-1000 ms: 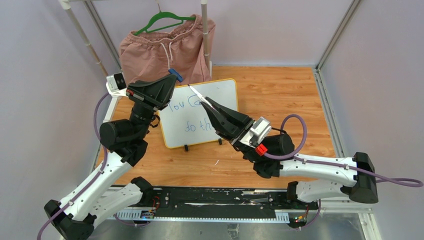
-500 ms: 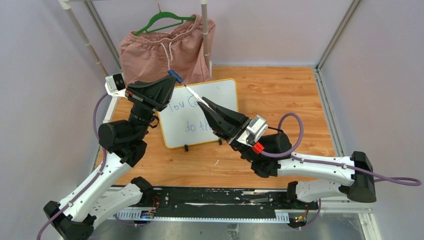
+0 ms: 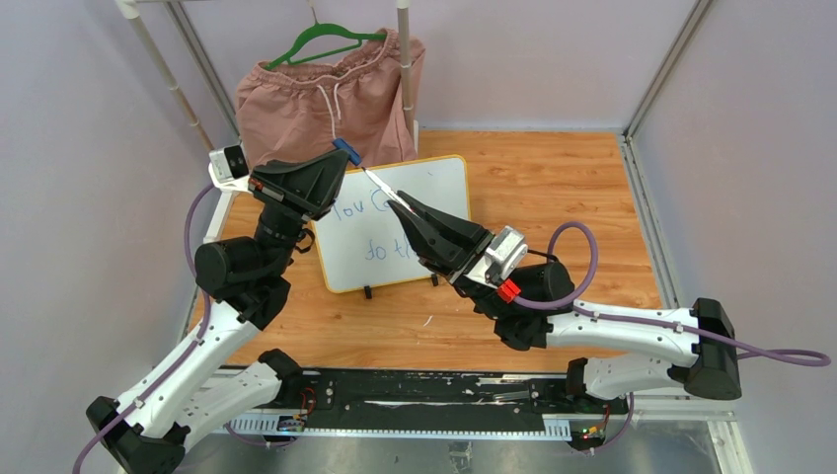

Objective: Write a sentence on the whiteboard
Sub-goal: Close the whiteboard marker at the center of the board.

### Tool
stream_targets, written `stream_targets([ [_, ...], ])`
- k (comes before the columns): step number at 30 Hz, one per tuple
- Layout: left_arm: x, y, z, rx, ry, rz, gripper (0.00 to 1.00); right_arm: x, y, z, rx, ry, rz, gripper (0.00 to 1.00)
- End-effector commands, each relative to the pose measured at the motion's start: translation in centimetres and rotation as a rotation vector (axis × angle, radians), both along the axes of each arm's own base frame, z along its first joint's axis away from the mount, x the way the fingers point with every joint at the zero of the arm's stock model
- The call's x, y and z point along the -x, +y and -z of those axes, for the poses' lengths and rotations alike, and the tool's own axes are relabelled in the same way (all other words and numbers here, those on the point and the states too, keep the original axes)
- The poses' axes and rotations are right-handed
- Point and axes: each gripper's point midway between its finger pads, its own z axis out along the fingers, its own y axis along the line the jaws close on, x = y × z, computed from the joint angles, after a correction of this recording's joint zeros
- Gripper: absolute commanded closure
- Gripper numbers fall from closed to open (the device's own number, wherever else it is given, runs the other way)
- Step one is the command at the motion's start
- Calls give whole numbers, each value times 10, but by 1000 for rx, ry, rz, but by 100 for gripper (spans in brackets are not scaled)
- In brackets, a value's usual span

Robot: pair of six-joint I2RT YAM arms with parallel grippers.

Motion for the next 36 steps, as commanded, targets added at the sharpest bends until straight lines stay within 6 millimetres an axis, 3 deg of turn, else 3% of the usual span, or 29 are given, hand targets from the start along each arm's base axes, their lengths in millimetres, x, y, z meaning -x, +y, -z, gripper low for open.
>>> stream_targets([
  [1,4,2,0,-5,-22,-1,100,7,-9,-20,-72,0,-25,100],
  [24,10,4,-1,-5,-36,6,100,6,-6,-20,-69,15,-27,100],
  [36,13,6,-12,-11,-60,-13,100,6,-5,-18,-61,18,-33,100],
])
